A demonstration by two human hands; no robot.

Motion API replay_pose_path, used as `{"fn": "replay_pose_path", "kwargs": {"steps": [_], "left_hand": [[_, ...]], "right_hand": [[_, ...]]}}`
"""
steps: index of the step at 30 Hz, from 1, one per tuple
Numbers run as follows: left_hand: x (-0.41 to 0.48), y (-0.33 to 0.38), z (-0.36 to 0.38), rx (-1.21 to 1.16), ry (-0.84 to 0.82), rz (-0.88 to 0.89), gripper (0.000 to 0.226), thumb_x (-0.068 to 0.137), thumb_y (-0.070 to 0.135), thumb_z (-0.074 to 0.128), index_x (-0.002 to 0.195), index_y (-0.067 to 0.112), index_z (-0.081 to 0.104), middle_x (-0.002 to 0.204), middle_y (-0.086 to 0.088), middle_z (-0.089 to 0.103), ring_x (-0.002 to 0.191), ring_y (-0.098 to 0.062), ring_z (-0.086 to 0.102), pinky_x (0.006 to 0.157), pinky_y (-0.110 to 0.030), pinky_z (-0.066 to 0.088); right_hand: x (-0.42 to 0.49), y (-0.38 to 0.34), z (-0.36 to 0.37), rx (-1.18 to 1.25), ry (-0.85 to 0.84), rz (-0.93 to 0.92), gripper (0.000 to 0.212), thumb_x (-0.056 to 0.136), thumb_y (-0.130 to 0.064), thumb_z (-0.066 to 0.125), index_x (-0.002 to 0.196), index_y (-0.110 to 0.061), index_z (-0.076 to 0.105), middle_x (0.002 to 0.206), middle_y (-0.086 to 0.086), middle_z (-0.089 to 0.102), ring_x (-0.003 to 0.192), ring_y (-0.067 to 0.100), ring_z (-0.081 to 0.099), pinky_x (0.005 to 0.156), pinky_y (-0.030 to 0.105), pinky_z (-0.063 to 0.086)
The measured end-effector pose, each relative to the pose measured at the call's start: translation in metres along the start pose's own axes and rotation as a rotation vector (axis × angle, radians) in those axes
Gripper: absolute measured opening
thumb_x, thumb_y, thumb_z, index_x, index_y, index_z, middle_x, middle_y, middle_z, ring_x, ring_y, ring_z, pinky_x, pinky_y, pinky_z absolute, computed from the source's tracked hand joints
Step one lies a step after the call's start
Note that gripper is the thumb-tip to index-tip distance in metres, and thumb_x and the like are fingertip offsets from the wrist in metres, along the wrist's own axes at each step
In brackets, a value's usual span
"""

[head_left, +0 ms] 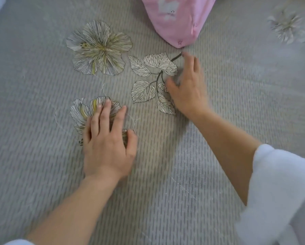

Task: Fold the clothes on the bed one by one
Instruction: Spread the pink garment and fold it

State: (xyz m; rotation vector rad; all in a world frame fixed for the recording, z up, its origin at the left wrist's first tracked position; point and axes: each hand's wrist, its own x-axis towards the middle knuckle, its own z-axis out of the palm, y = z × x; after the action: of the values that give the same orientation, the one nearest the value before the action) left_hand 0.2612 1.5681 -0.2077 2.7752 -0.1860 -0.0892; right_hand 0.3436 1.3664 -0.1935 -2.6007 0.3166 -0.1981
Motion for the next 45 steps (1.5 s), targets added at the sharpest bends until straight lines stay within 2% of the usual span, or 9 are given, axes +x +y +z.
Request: {"fn": "replay_pose_path", "kwargs": {"steps": [4, 7, 10, 19, 25, 28, 34, 40, 45], "left_hand": [[0.0, 0.001, -0.002, 0.001, -0.015, -0.009, 0.057, 0.091, 0.041, 0.034, 0.146, 0.026, 0.034, 0.158, -0.005, 0.021, 0.145, -0.021, 0.012, 0.115, -0.041, 0.006], [0.0, 0.001, -0.002, -0.001, -0.016, -0.008, 0.057, 0.09, 0.039, 0.037, 0.145, 0.026, 0.035, 0.158, -0.006, 0.022, 0.145, -0.022, 0.015, 0.115, -0.044, 0.011], [0.0, 0.0, -0.001, 0.011, -0.024, -0.006, 0.057, 0.091, 0.042, 0.034, 0.146, 0.027, 0.032, 0.158, -0.005, 0.02, 0.145, -0.02, 0.011, 0.116, -0.044, 0.009], [0.002, -0.002, 0.002, -0.015, -0.007, 0.001, 0.056, 0.09, 0.042, 0.034, 0.144, 0.028, 0.034, 0.158, -0.005, 0.019, 0.145, -0.021, 0.01, 0.116, -0.045, 0.007], [0.001, -0.005, 0.004, -0.095, 0.064, 0.031, 0.068, 0.085, 0.047, 0.044, 0.147, 0.023, 0.028, 0.157, -0.006, 0.023, 0.144, -0.024, 0.015, 0.116, -0.045, 0.008], [-0.006, -0.01, 0.004, -0.049, 0.026, 0.128, 0.078, 0.089, 0.049, 0.046, 0.152, 0.019, 0.011, 0.159, -0.008, 0.018, 0.147, -0.023, 0.009, 0.117, -0.043, 0.003], [-0.08, -0.032, 0.007, 0.089, -0.128, 0.261, 0.064, 0.097, 0.05, 0.019, 0.153, 0.022, 0.006, 0.161, -0.005, -0.003, 0.148, -0.016, -0.008, 0.118, -0.035, -0.003], [-0.182, -0.026, -0.008, -0.14, -0.395, 0.103, 0.056, 0.1, 0.02, 0.038, 0.151, 0.01, 0.018, 0.161, -0.009, 0.007, 0.148, -0.023, 0.0, 0.119, -0.036, 0.002], [-0.267, 0.007, -0.051, -0.659, -0.57, -0.356, 0.049, 0.104, 0.032, 0.029, 0.148, 0.011, 0.032, 0.158, -0.003, 0.022, 0.146, -0.014, 0.014, 0.115, -0.028, 0.009]], "right_hand": [[0.059, -0.015, 0.009, 0.281, 0.17, 0.307, 0.088, 0.082, -0.031, 0.07, 0.148, -0.009, 0.016, 0.145, 0.009, 0.026, 0.123, 0.021, 0.043, 0.09, 0.023, 0.039], [0.098, -0.024, 0.012, 0.468, 0.255, 0.647, 0.096, 0.076, -0.045, 0.073, 0.15, -0.016, 0.019, 0.149, 0.006, 0.029, 0.135, 0.024, 0.033, 0.109, 0.035, 0.03], [0.12, -0.028, 0.013, 0.508, 0.198, 0.779, 0.062, 0.078, -0.056, 0.066, 0.133, -0.035, 0.045, 0.141, 0.0, 0.036, 0.131, 0.025, 0.034, 0.109, 0.045, 0.031], [0.023, -0.012, 0.022, 0.346, 0.258, 0.27, 0.03, 0.089, -0.024, 0.058, 0.105, 0.0, 0.064, 0.109, 0.013, 0.057, 0.104, 0.028, 0.054, 0.085, 0.029, 0.041], [-0.095, 0.008, 0.004, 0.352, 0.2, 0.171, 0.026, 0.092, -0.024, 0.056, 0.112, -0.009, 0.064, 0.101, 0.002, 0.059, 0.098, 0.022, 0.056, 0.078, 0.028, 0.045], [-0.16, 0.016, -0.008, 0.363, 0.125, 0.163, 0.027, 0.094, -0.027, 0.056, 0.116, -0.013, 0.062, 0.102, -0.005, 0.059, 0.097, 0.014, 0.057, 0.069, 0.008, 0.039], [-0.28, 0.026, -0.042, 0.403, 0.0, 0.094, 0.031, 0.09, -0.015, 0.063, 0.121, -0.012, 0.062, 0.105, -0.015, 0.057, 0.092, -0.009, 0.053, 0.074, -0.004, 0.035], [-0.393, 0.033, -0.106, 0.375, -0.297, 0.31, 0.043, 0.077, -0.025, 0.076, 0.118, -0.022, 0.063, 0.105, -0.017, 0.06, 0.088, -0.003, 0.059, 0.067, 0.002, 0.044], [-0.48, 0.03, -0.158, 0.181, -0.624, 0.447, 0.045, 0.078, -0.035, 0.074, 0.118, -0.018, 0.063, 0.117, 0.001, 0.062, 0.101, 0.02, 0.063, 0.085, 0.037, 0.054]]}}
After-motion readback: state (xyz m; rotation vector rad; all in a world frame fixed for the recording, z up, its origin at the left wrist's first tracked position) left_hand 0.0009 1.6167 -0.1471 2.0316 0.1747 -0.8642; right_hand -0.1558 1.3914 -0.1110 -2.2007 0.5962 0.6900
